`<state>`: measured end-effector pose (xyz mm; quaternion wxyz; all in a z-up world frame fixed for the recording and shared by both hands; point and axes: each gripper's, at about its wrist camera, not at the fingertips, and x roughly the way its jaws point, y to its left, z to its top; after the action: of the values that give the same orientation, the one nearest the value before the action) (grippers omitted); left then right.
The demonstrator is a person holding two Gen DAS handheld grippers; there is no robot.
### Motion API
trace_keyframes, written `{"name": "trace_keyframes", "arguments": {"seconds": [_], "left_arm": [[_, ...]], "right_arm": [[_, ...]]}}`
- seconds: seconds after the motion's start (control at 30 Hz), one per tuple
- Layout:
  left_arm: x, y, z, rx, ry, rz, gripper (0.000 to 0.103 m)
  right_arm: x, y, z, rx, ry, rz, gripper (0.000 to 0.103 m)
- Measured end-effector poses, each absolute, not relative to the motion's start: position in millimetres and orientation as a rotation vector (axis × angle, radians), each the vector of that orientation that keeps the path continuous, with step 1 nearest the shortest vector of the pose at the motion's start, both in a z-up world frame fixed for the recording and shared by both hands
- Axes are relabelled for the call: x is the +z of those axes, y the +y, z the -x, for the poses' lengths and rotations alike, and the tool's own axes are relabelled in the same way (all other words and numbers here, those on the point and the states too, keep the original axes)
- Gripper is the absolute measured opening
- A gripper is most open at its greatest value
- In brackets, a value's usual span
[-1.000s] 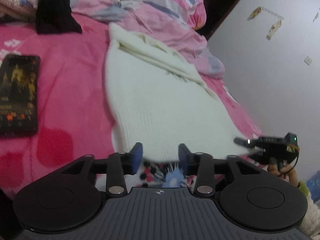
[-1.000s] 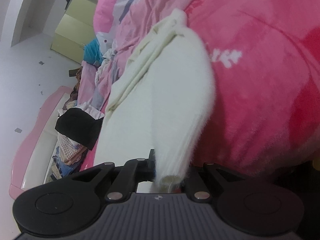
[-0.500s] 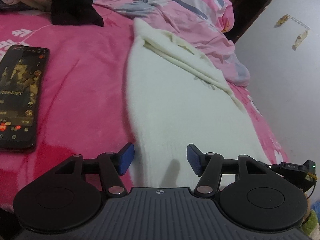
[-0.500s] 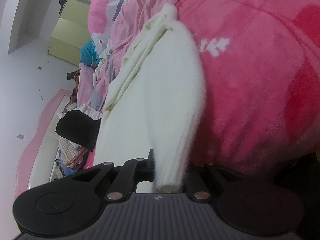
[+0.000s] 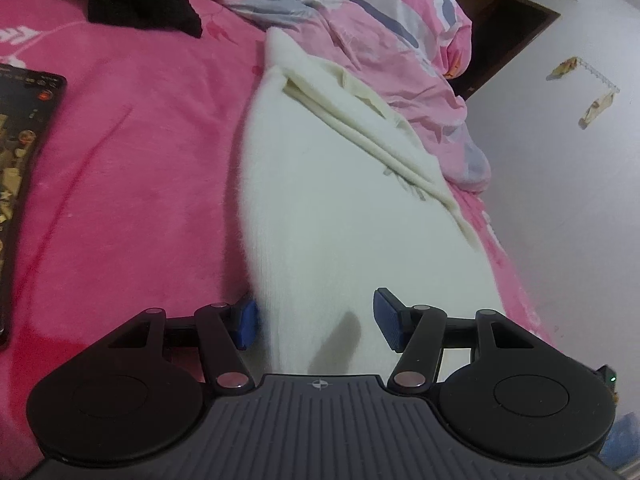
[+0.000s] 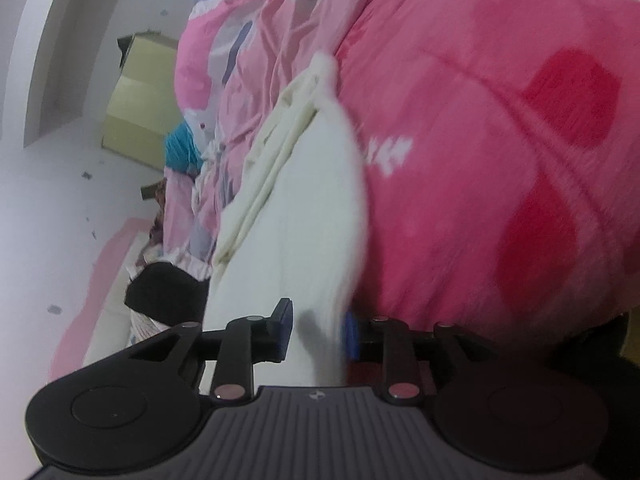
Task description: Fold clothes
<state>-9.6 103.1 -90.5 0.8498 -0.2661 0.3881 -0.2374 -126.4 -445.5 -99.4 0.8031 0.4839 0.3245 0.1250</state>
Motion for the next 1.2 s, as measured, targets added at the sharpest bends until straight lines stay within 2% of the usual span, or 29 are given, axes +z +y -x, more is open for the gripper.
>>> {"name": "trace_keyframes", "arguments": {"seconds": [0.23, 0.3, 0.33, 0.37, 0.47, 0.83, 1.2], "left_arm": [[-86, 88, 10, -0.481, 0.817, 0.462, 0.054], [-83, 80, 11, -0.458, 0.813, 0.395, 0.044], [-81, 76, 11, -0.447, 0.811, 0.361, 0.035], [-80, 72, 12, -0.435, 0.809, 0.327, 0.024], [-73, 68, 17, -0.408, 0.783, 0.299, 0.011], [-26, 62, 56, -0.398, 0.587, 0.223, 0.007], [-16, 67, 88, -0.464, 0.583, 0.249, 0.007]], "right_arm": [[-108, -445, 94, 0.316, 0.721, -1.047, 0.027], [-104, -437, 83, 0.319, 0.726, -0.997, 0.021], [-101, -432, 78, 0.317, 0.732, -0.965, 0.012], [-98, -428, 74, 0.315, 0.737, -0.934, 0.012], [-83, -416, 76, 0.295, 0.719, -0.853, 0.01], [-24, -404, 111, 0.302, 0.553, -0.74, 0.008], [-5, -406, 141, 0.313, 0.515, -0.728, 0.008]]}}
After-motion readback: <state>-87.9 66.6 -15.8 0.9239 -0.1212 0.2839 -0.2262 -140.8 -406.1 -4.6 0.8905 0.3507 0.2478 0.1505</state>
